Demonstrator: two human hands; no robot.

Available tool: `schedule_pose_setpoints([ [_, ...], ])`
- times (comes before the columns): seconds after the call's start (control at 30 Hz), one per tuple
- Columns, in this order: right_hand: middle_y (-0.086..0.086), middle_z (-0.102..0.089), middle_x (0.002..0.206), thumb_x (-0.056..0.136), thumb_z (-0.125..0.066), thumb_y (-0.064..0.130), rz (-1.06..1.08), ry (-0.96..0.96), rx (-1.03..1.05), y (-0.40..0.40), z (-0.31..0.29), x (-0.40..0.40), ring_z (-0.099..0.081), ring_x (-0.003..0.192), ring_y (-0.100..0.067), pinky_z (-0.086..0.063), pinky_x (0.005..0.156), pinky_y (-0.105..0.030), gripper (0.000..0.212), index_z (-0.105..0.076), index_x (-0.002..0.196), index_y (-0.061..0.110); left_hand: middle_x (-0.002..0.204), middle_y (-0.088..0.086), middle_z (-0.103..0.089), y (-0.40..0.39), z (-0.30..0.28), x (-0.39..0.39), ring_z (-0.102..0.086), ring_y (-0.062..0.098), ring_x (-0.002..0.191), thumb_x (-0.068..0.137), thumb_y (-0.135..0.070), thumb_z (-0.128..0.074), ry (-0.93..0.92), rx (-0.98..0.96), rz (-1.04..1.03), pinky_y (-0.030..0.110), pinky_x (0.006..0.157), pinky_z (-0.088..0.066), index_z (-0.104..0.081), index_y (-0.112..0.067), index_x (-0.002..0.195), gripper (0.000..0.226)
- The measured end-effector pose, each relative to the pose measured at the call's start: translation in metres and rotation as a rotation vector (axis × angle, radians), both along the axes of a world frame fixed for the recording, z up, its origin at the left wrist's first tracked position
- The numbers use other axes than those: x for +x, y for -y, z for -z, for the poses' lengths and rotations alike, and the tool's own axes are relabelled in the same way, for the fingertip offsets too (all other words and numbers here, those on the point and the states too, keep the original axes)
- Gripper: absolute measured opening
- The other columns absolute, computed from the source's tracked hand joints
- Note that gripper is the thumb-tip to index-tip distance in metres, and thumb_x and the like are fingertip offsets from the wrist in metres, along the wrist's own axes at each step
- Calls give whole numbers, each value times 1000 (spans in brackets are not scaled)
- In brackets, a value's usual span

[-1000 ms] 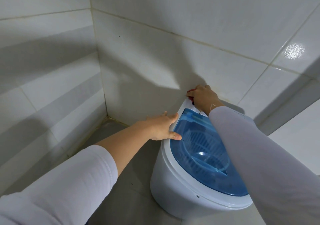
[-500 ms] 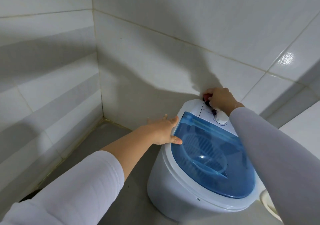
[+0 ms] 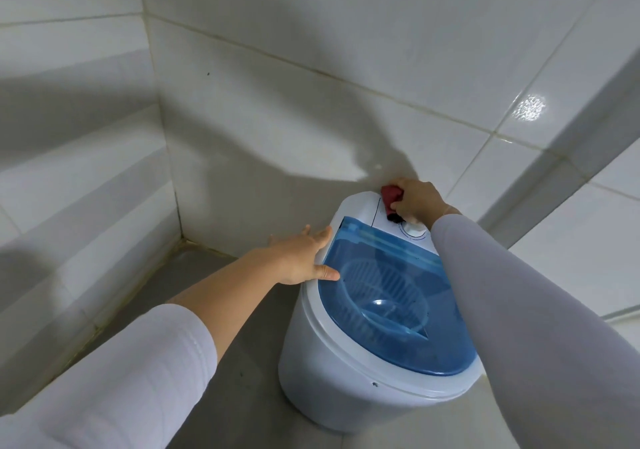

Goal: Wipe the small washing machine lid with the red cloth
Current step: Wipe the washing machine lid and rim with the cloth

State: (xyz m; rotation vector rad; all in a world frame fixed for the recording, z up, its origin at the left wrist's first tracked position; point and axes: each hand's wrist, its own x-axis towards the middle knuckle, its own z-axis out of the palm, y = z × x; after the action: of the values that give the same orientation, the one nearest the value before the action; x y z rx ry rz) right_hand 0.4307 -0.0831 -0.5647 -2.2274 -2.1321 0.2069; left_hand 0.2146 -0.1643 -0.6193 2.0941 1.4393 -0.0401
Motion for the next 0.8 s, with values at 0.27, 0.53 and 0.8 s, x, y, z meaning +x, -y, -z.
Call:
schedule_pose_setpoints([
  [0.27, -9, -62, 123, 81, -52, -1, -176, -1, 77, 22, 8, -7, -57, 109, -30, -46, 89, -32, 50, -57, 123, 24, 161, 7, 7, -2, 1, 1, 2, 25, 149, 88, -58, -49, -19, -13, -13, 56, 118, -11, 9, -33, 150, 89],
  [0.53, -6, -66, 112, 80, -56, 2, -334, -8, 54, 58, 9, -6, -59, 103, -28, -50, 88, -37, 35, -65, 108, 21, 161, 10, 6, 0, -4, 3, 1, 28, 149, 88, -58, -49, -56, -5, -26, 54, 118, -15, 5, -30, 151, 88],
  [0.8, -1, -59, 89, 78, -43, -7, -184, -149, -70, 74, -21, 13, -58, 69, -19, -48, 48, -20, 45, -65, 102, 23, 161, 9, -4, 1, -17, 8, -7, 30, 149, 89, -56, -49, -109, 83, -12, 55, 117, -18, -3, -27, 153, 84],
])
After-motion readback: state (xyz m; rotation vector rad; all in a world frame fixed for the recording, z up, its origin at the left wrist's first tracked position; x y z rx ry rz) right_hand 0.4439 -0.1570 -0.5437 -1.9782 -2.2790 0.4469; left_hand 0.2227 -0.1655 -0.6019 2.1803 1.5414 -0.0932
